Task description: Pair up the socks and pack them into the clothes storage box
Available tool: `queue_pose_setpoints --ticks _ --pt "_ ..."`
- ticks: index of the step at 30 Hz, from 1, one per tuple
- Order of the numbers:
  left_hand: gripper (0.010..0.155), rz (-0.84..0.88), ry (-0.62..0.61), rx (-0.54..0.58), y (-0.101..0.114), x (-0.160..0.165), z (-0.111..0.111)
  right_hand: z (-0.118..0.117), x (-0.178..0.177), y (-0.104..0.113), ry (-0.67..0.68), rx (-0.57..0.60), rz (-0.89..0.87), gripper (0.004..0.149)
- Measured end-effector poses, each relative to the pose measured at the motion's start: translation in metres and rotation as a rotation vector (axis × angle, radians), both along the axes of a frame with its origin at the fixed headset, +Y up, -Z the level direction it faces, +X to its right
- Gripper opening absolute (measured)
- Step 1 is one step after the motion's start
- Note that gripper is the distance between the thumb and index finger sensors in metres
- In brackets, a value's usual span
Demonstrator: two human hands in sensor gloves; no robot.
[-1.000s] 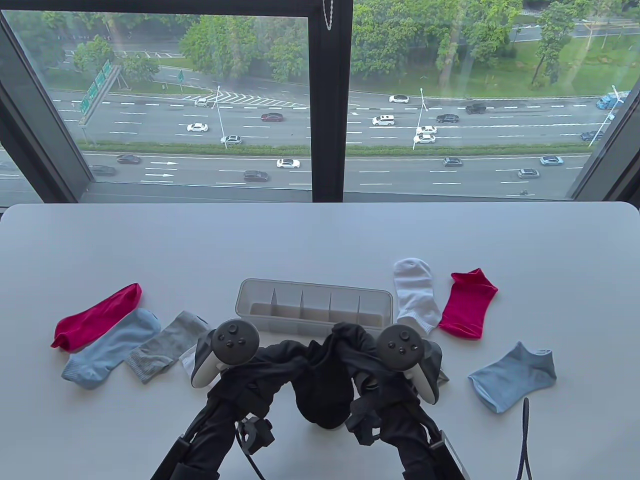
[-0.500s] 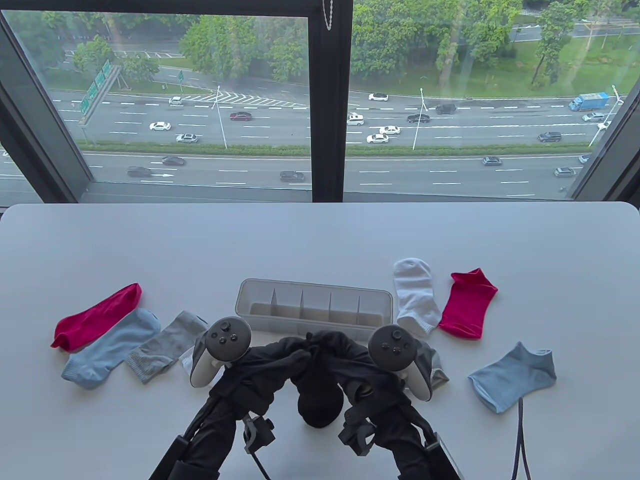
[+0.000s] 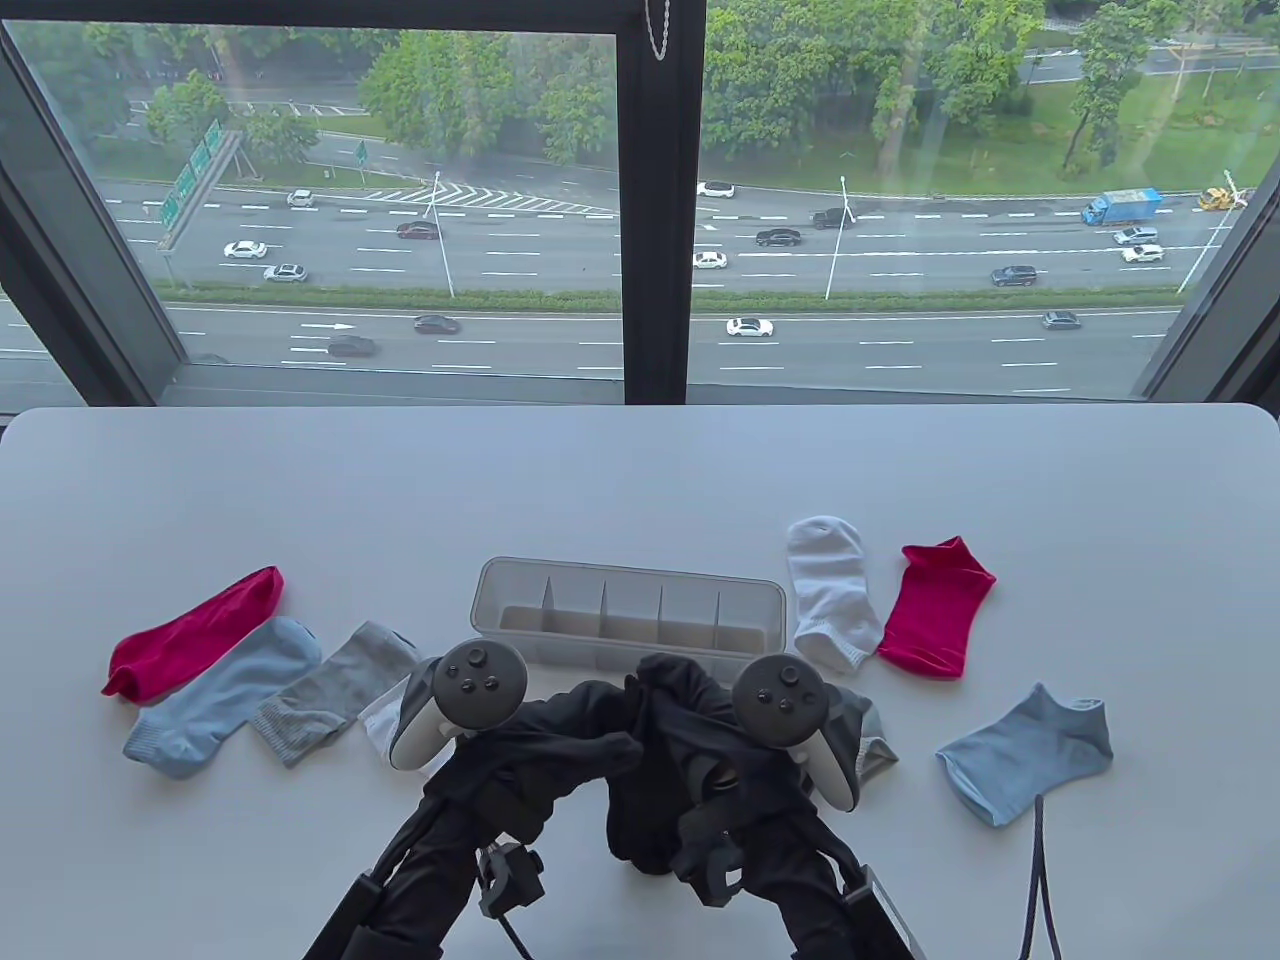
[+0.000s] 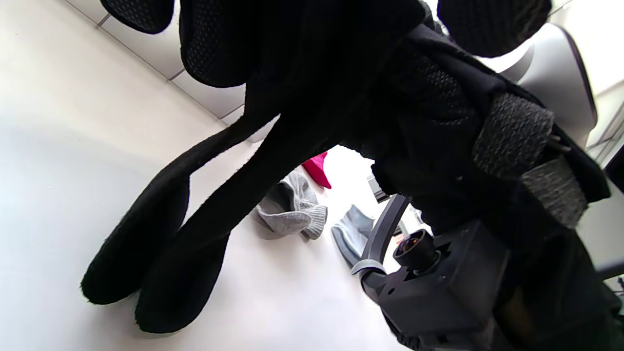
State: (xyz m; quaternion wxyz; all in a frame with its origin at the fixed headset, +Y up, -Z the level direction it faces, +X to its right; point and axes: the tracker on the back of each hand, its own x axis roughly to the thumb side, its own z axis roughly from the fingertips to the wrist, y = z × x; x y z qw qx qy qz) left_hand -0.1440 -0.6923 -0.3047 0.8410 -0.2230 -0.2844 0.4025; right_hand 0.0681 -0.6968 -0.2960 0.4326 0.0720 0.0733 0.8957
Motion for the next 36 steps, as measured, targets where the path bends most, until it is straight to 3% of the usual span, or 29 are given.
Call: queue_pose_setpoints --ticks 2,4,7,9,11,13,15,17,18,22,25,26,29,31,32,34,36 --pt "0.067 -0.054 0.019 0.029 0.002 0.003 0.001 0.001 0.000 0.000 -0.007 0.007 0.013 0.041" --pt "0.049 -0.082 0.124 0.097 0.006 0.003 0.003 0.000 0.000 0.001 -0.010 0.010 0.022 0.041" --pt "0.045 -0.072 0.182 0.142 0.009 -0.002 0.003 -0.002 0.006 0.005 -0.012 0.004 -0.012 0.046" --pt "0.044 -0.120 0.227 0.200 0.011 -0.006 0.004 -0.005 0.011 0.008 0.103 -0.002 -0.006 0.069" --pt "0.043 -0.194 0.237 0.284 0.014 -0.006 0.005 -0.008 0.013 0.007 0.285 -0.120 0.118 0.090" --pt "0.043 -0.237 0.212 0.319 0.016 -0.002 0.008 -0.009 0.012 0.002 0.295 -0.126 0.185 0.097" --pt "0.042 -0.235 0.172 0.357 0.020 0.005 0.012 -0.010 0.008 -0.005 0.237 -0.083 0.172 0.084" --pt "0.043 -0.241 0.190 0.377 0.024 0.006 0.014 -0.009 0.011 -0.003 0.146 -0.042 0.089 0.045" --pt "0.043 -0.241 0.194 0.371 0.025 0.004 0.014 -0.008 0.013 0.000 0.115 -0.011 0.056 0.042" --pt "0.045 -0.100 0.136 0.259 0.032 -0.006 0.009 0.001 0.016 0.031 0.127 0.052 -0.012 0.041" --pt "0.046 0.027 -0.041 -0.071 0.021 -0.009 0.002 0.005 0.015 0.037 0.201 -0.068 0.064 0.041" --pt "0.046 0.037 -0.031 -0.112 0.011 -0.008 0.000 0.002 0.014 0.028 0.202 -0.116 0.070 0.041" --pt "0.047 -0.215 0.129 -0.012 -0.017 0.000 -0.004 -0.008 0.008 -0.011 0.110 -0.175 0.155 0.044" --pt "0.068 -0.421 0.143 0.014 -0.029 0.009 0.000 -0.010 0.005 -0.034 0.052 -0.180 0.232 0.055" --pt "0.074 -0.507 0.154 0.036 -0.029 0.011 0.004 -0.010 0.005 -0.037 0.074 -0.194 0.262 0.059" --pt "0.066 -0.581 0.057 0.163 -0.022 0.021 0.009 -0.009 0.008 -0.031 0.090 -0.139 0.346 0.061" --pt "0.054 -0.583 -0.085 0.123 -0.020 0.035 0.016 -0.007 0.009 -0.019 0.073 -0.077 0.376 0.060"
